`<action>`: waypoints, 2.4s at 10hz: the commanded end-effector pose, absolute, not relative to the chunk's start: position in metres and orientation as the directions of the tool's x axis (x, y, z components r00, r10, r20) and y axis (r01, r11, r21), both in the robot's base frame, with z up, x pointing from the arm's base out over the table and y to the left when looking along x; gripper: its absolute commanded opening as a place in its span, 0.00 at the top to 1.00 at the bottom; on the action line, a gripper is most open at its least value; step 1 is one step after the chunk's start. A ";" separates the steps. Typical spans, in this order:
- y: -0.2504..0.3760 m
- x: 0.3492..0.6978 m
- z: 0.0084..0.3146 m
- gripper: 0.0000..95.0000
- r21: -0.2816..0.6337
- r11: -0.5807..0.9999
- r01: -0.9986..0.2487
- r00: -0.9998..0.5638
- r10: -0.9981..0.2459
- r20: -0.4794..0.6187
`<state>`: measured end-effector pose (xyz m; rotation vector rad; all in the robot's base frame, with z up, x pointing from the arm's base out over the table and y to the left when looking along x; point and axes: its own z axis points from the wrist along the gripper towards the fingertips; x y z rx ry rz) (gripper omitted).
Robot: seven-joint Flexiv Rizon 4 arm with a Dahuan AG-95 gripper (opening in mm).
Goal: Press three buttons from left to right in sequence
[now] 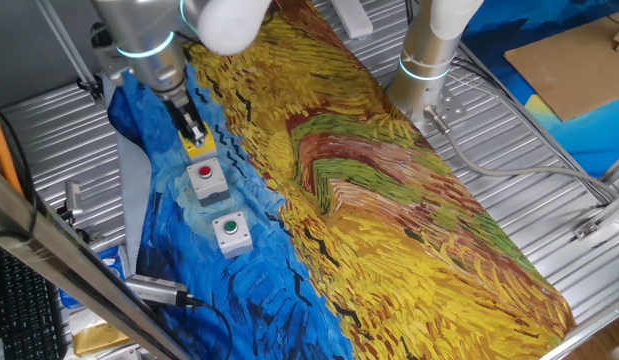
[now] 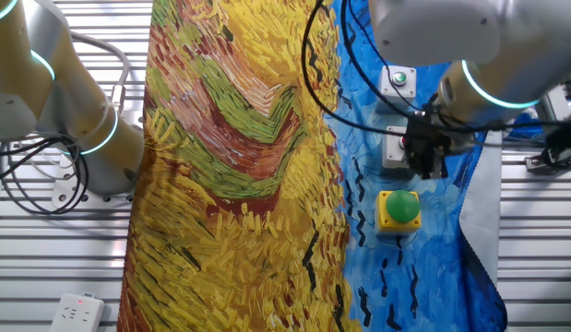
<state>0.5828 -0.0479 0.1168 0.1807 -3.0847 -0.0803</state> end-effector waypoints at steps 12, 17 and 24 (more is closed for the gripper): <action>0.002 0.585 0.111 1.00 0.038 0.999 -0.033 -0.999 -0.034 0.015; 0.000 0.587 0.107 1.00 0.037 0.999 -0.032 -0.999 -0.033 0.012; -0.005 0.591 0.092 1.00 0.036 0.999 -0.039 -0.999 -0.040 0.011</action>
